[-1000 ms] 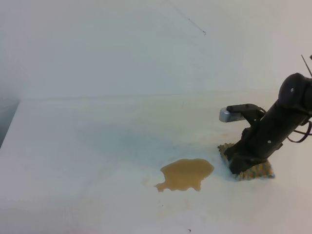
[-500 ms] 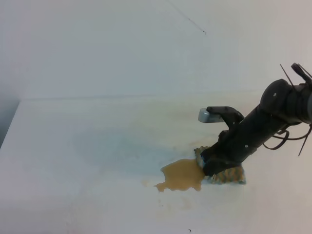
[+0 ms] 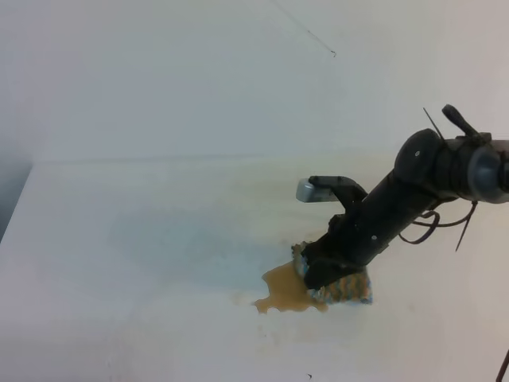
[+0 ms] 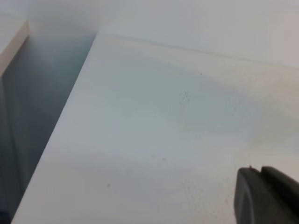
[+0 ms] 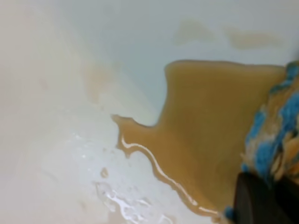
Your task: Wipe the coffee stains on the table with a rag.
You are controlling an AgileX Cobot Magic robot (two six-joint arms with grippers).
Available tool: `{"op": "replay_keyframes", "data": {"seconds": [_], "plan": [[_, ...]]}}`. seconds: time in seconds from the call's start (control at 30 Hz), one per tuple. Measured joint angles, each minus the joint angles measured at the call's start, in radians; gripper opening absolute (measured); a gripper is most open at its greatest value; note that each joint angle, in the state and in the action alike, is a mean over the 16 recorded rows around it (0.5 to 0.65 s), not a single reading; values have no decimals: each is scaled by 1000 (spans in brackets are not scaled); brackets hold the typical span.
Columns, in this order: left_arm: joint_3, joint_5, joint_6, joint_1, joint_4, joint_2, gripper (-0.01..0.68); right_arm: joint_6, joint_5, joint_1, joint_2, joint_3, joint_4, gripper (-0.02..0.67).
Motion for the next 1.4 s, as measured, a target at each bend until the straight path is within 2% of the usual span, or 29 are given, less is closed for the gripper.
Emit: {"op": "replay_keyframes", "data": {"seconds": [0.7,1.4], "plan": [[0,0,0,0,0,0,-1,25,98,35,48,-51,25,-2],[0,0,0,0,0,0,-1,13,93,83,50,-51,65,-2]]}}
